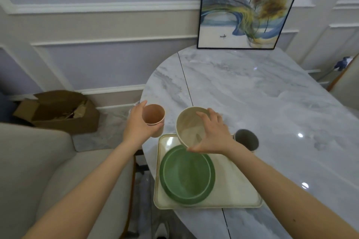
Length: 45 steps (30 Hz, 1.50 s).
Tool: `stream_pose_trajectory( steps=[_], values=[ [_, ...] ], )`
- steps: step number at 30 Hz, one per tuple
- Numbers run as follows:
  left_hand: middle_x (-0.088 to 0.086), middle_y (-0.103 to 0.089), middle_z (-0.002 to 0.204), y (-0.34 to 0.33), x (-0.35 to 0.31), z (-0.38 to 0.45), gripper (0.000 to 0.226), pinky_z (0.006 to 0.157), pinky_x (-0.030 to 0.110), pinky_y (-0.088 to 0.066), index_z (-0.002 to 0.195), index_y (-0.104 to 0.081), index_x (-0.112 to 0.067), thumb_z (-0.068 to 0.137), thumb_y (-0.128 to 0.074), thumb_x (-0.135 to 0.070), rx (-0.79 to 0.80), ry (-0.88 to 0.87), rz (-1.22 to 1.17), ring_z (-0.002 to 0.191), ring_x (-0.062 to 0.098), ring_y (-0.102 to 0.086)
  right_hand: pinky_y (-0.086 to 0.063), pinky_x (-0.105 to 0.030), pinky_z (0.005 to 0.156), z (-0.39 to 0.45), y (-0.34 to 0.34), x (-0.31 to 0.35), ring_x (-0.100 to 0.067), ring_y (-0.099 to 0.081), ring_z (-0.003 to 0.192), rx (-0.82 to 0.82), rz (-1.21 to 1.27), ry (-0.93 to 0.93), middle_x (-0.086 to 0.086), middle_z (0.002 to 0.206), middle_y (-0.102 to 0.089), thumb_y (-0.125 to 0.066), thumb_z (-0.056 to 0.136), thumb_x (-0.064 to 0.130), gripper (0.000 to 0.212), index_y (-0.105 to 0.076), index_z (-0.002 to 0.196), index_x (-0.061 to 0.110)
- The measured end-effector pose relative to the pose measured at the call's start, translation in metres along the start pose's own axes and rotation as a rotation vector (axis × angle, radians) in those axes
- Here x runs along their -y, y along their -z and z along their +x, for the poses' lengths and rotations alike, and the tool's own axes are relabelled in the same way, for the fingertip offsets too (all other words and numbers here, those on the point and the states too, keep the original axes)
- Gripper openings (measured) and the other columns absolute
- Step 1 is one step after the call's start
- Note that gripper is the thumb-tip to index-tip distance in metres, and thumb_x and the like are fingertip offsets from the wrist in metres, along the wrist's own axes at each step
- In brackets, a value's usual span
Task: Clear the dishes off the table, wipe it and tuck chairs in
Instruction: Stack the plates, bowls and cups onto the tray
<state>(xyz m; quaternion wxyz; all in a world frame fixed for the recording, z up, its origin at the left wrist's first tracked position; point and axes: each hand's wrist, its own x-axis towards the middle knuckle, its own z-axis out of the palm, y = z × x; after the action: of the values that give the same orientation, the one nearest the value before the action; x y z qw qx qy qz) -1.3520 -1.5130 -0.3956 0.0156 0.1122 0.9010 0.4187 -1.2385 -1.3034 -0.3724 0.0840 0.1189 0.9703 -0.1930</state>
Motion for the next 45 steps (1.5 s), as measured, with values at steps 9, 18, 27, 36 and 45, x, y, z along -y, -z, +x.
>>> stream_pose_trajectory(
  steps=[9,18,27,36,45],
  values=[
    [0.002,-0.042,0.141,0.015,0.003,-0.066,0.094,0.097,0.032,-0.039,0.144,-0.034,-0.023,0.065,-0.081,-0.043,-0.051,0.022,0.056,0.127,0.02,-0.044,-0.022,-0.053,0.113,-0.06,-0.034,0.009,-0.033,0.001,0.144,0.107,-0.05,0.092,-0.006,0.156,0.004,-0.073,0.051,0.067,0.119,-0.006,0.143,0.034],
    [0.002,-0.041,0.141,0.011,0.015,-0.083,0.093,0.099,0.041,-0.044,0.142,-0.035,-0.026,0.064,-0.08,-0.049,-0.03,0.06,0.073,0.127,0.022,-0.044,-0.022,-0.053,0.111,-0.067,-0.078,0.011,-0.037,0.001,0.143,0.179,-0.183,0.095,-0.009,0.156,0.007,-0.069,0.05,0.07,0.125,0.003,0.145,0.034],
    [0.002,-0.037,0.145,0.006,0.026,-0.078,0.092,0.1,0.041,-0.041,0.143,-0.032,-0.026,0.067,-0.08,-0.045,0.008,0.083,0.096,0.13,0.023,-0.041,-0.011,-0.056,0.115,-0.055,-0.098,-0.001,-0.036,0.013,0.144,0.257,-0.212,0.086,-0.009,0.155,0.02,-0.068,0.049,0.076,0.13,0.011,0.144,0.037],
    [0.001,-0.039,0.143,0.005,0.009,-0.063,0.092,0.1,0.042,-0.044,0.143,-0.034,-0.027,0.065,-0.081,-0.043,0.028,0.055,0.089,0.128,0.021,-0.043,-0.008,-0.051,0.118,-0.056,-0.084,-0.005,-0.028,0.007,0.146,0.142,-0.044,0.099,-0.007,0.158,0.009,-0.063,0.053,0.08,0.124,-0.001,0.148,0.032],
    [-0.003,-0.04,0.14,-0.024,-0.054,-0.053,0.088,0.095,0.032,-0.041,0.142,-0.034,-0.028,0.067,-0.08,-0.041,0.072,-0.073,0.034,0.125,0.017,-0.043,-0.043,-0.032,0.1,-0.058,-0.007,-0.063,-0.014,-0.051,0.119,-0.291,0.366,-0.037,0.005,0.127,-0.055,-0.064,0.08,0.051,0.062,-0.047,0.132,0.021]
  ],
)
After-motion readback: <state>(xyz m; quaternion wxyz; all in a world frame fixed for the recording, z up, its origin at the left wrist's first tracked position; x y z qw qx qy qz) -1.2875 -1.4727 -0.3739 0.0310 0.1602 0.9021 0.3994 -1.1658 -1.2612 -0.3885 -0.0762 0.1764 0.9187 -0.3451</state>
